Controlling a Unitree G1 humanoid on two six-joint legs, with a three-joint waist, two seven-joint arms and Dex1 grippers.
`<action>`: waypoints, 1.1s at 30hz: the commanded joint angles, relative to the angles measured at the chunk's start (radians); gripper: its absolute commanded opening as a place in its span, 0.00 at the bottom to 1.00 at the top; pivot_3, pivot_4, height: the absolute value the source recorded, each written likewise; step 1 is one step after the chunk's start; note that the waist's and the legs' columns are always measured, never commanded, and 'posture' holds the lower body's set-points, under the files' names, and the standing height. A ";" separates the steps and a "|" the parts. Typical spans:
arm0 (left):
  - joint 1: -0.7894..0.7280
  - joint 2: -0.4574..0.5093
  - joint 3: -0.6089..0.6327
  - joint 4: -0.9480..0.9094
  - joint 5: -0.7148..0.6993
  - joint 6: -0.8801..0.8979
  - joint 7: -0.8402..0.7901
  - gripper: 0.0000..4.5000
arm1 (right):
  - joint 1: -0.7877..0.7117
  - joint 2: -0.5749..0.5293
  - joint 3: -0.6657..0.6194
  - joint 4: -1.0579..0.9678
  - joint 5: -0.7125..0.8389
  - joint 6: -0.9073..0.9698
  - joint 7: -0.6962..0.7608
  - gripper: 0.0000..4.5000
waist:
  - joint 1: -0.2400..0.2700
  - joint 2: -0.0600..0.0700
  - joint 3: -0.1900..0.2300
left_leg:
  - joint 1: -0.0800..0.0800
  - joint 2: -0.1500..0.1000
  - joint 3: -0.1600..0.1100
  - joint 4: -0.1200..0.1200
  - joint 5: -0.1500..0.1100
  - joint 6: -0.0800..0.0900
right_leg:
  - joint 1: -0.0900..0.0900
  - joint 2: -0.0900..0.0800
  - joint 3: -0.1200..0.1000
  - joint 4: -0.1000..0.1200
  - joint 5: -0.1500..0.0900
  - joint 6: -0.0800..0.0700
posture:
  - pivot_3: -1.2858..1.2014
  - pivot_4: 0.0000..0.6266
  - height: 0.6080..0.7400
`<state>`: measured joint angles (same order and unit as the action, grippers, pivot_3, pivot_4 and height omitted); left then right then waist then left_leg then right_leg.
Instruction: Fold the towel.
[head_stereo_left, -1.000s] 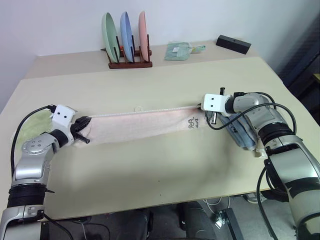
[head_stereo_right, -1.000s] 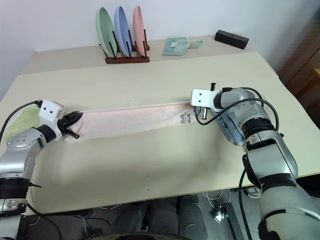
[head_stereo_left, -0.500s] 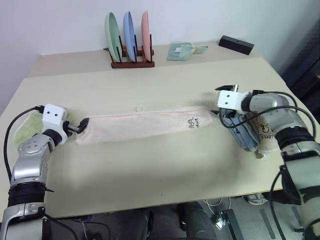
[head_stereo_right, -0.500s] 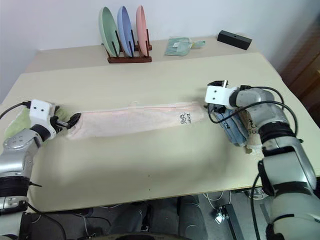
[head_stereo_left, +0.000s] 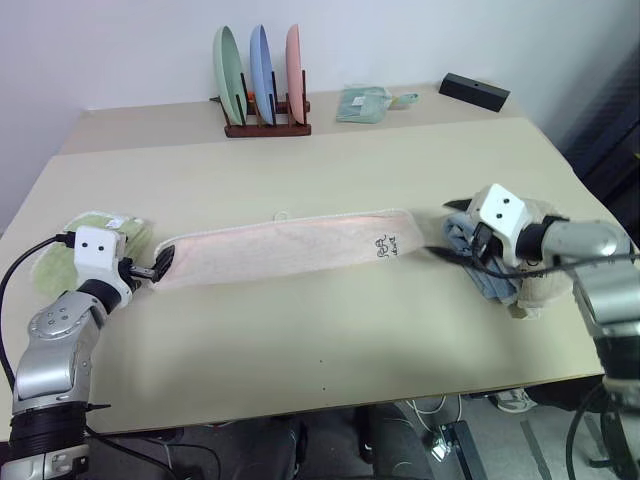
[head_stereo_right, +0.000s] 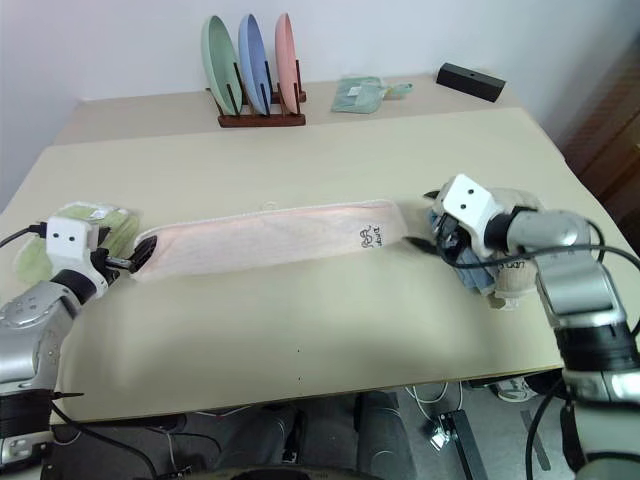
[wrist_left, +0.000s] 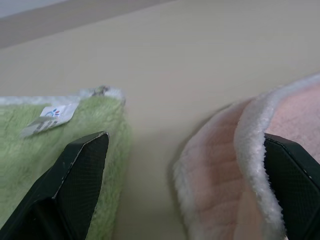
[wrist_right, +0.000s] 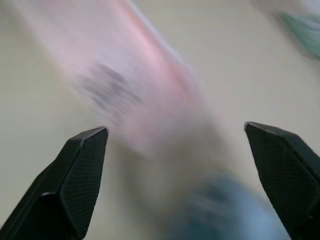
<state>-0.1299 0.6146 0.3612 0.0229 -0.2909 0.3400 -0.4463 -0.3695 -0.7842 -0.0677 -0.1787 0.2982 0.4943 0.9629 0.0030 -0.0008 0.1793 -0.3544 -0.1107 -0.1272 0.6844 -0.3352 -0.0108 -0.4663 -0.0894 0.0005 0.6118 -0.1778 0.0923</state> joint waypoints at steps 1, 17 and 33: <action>-0.027 0.028 -0.028 0.008 0.036 -0.036 -0.019 1.00 | 0.055 0.067 -0.082 -0.150 0.178 0.279 -0.103 0.99 | 0.007 0.000 0.000 | 0.000 0.000 0.000 0.000 0.000 0.000 | 0.000 0.000 0.000 0.000 0.000 0.000 | 0.52 0.24 0.90; 0.031 -0.011 -0.112 -0.301 -0.095 -0.073 -0.173 1.00 | -0.044 0.564 -0.409 -0.053 0.282 0.807 -0.751 0.99 | 0.006 -0.002 -0.003 | 0.001 0.000 0.000 0.000 0.000 0.000 | 0.000 0.000 0.000 0.001 0.001 -0.001 | 0.52 0.24 0.90; 0.116 -0.027 -0.276 -0.476 -0.130 0.035 -0.248 1.00 | -0.167 0.672 -0.484 0.125 0.318 0.736 -0.896 0.35 | 0.000 -0.005 -0.007 | 0.003 0.000 0.001 0.000 0.000 0.000 | 0.002 0.002 0.000 0.001 0.001 -0.001 | 0.52 0.24 0.90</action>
<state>-0.0195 0.5713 0.0883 -0.4128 -0.4133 0.3699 -0.6807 -0.5313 -0.1245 -0.5488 -0.0501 0.5949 1.2285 0.0737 0.0027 -0.0054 0.1719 -0.3514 -0.1102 -0.1265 0.6837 -0.3352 -0.0106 -0.4644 -0.0877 0.0006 0.6123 -0.1773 0.0913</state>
